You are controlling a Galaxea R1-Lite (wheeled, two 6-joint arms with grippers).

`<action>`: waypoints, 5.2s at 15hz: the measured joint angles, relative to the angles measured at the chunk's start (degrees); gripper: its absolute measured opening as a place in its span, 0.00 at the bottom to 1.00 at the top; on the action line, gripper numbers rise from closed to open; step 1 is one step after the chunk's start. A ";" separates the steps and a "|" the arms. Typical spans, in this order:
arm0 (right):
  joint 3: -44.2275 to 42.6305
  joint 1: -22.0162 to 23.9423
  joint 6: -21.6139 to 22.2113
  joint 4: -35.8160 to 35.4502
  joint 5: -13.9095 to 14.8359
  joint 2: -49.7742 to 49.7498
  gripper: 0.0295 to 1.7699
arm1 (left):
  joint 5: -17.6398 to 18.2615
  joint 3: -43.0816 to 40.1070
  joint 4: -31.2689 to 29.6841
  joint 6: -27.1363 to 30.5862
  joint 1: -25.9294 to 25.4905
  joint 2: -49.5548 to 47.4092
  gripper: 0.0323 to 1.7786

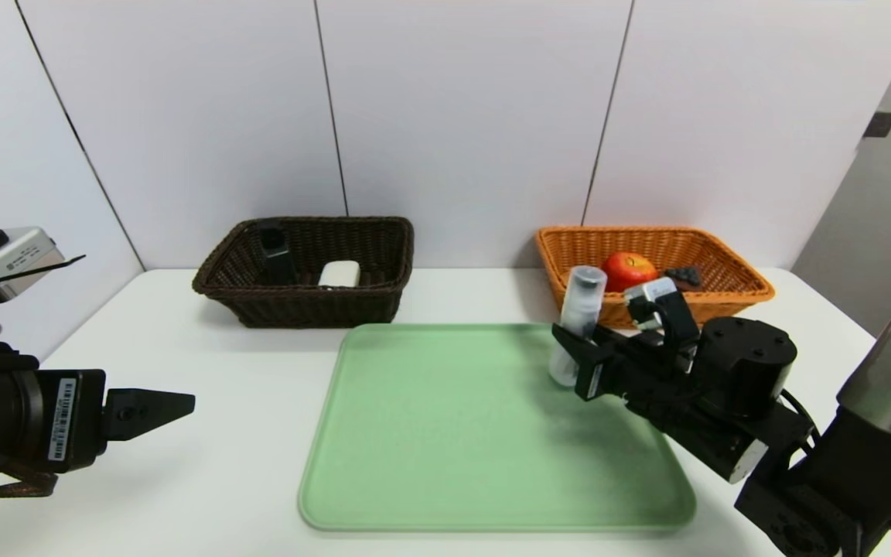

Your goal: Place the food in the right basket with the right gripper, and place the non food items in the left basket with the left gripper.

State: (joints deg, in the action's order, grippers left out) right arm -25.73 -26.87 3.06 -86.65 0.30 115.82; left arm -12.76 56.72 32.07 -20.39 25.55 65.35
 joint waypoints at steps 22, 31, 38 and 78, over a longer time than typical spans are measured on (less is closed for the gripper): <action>-69.66 -13.92 3.69 50.16 -7.28 6.10 0.29 | -0.32 0.11 0.28 1.55 0.11 0.38 0.95; -85.83 -13.12 3.44 51.40 -6.63 22.65 0.29 | -0.07 0.00 0.09 1.52 0.11 1.24 0.95; -86.07 -12.90 3.41 50.19 -7.44 25.00 0.29 | 0.04 -0.46 -0.02 1.55 0.11 1.62 0.95; -79.51 -7.47 0.99 96.18 -0.30 -7.94 0.94 | -0.10 24.04 7.73 6.05 -4.11 2.54 0.95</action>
State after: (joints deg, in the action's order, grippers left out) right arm -105.24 -34.34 4.05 9.53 0.00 107.89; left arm -12.86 80.76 39.80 -14.35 21.44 67.89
